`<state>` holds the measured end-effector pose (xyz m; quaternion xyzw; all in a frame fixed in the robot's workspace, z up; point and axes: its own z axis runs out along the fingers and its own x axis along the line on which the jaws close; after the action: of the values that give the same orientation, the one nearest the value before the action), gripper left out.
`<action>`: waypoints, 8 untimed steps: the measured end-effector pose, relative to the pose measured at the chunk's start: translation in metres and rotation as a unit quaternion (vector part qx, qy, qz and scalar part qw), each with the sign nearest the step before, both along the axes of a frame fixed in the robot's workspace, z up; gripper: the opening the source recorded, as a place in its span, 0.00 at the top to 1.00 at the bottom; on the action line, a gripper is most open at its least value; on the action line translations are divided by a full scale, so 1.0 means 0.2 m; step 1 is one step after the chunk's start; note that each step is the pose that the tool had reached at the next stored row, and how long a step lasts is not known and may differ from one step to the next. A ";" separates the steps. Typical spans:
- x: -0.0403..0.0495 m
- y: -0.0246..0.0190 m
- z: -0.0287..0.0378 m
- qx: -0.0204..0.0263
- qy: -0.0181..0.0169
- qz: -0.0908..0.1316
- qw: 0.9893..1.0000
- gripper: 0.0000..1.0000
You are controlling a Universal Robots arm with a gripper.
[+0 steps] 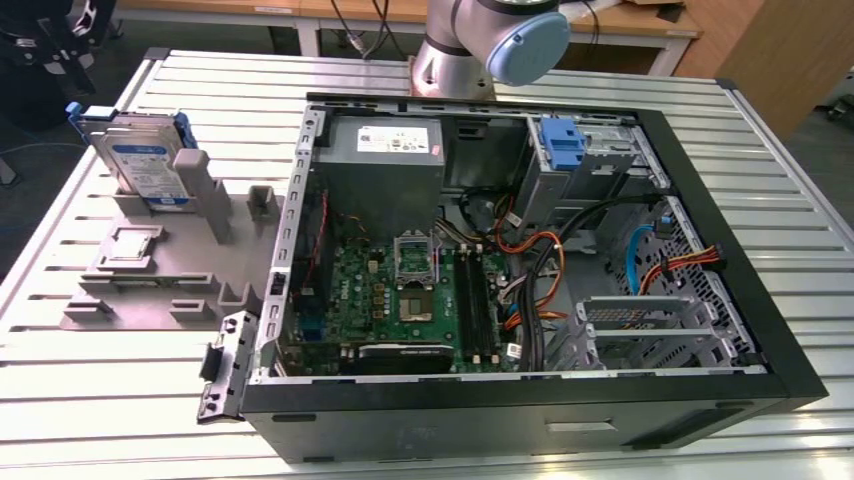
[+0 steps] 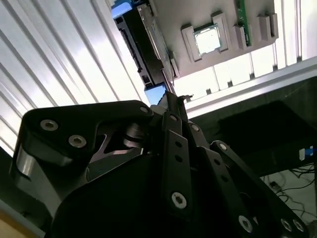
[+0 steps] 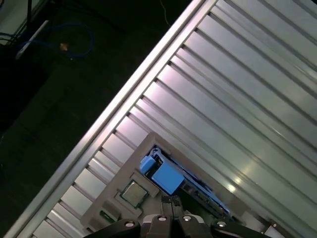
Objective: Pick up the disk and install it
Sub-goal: 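Pick up the disk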
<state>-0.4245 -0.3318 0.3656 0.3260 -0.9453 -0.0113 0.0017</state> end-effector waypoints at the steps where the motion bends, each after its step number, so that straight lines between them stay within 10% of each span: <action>1: 0.000 0.000 0.000 0.000 0.000 0.009 1.000 0.90; 8: 0.000 0.000 -0.001 0.000 0.000 0.071 0.997 0.90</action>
<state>-0.4245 -0.3318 0.3654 0.3924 -0.9197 -0.0111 0.0025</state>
